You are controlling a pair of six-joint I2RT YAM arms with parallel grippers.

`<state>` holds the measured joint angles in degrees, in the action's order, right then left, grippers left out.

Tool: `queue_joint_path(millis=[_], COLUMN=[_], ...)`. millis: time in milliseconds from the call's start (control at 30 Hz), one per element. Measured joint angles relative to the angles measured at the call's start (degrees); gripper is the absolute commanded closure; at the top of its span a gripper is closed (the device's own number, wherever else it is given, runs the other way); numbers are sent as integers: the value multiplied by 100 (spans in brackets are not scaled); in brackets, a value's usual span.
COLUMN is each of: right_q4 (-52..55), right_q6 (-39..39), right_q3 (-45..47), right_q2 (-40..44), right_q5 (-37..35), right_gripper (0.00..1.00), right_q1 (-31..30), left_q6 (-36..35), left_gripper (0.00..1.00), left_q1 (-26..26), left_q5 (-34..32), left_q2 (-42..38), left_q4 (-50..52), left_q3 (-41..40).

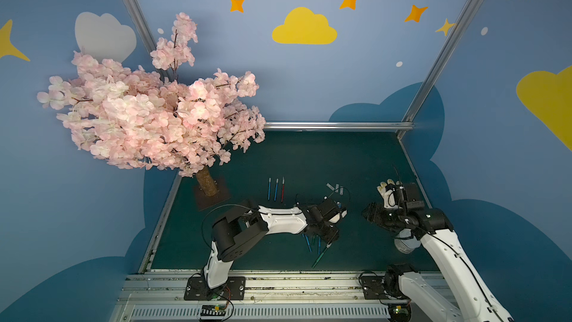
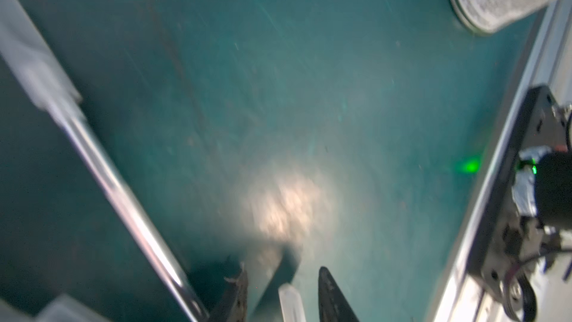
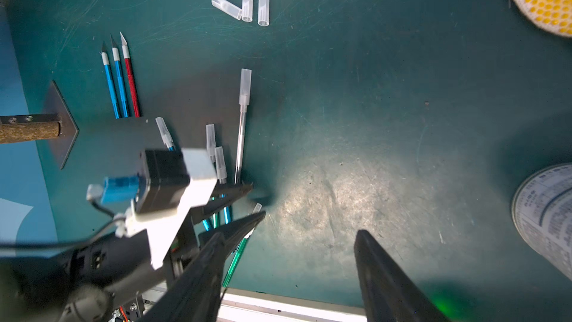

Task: Remove protective caps from carving knives
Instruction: Move the carving knife to the center of the board.

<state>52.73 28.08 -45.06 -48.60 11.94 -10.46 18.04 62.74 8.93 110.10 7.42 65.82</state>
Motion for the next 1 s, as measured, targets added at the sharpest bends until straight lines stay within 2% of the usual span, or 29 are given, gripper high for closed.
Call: queue_joint_path(millis=[233, 367, 733, 1000], right_q4=[-98, -136, -151, -153], right_q6=[-35, -59, -114, -116], right_q3=[0, 0, 0, 0], right_q2=[37, 39, 39, 39], right_q5=[166, 234, 275, 278], right_gripper=[33, 33, 33, 33], right_q1=[2, 2, 4, 4], left_q6=[118, 326, 1058, 1239], left_gripper=[63, 63, 67, 69], left_q1=[380, 588, 1014, 1095], left_q5=[-192, -466, -1290, -1502], left_q2=[-953, -1228, -1045, -730], left_q4=[302, 623, 1532, 1797], left_q3=[-409, -461, -437, -367])
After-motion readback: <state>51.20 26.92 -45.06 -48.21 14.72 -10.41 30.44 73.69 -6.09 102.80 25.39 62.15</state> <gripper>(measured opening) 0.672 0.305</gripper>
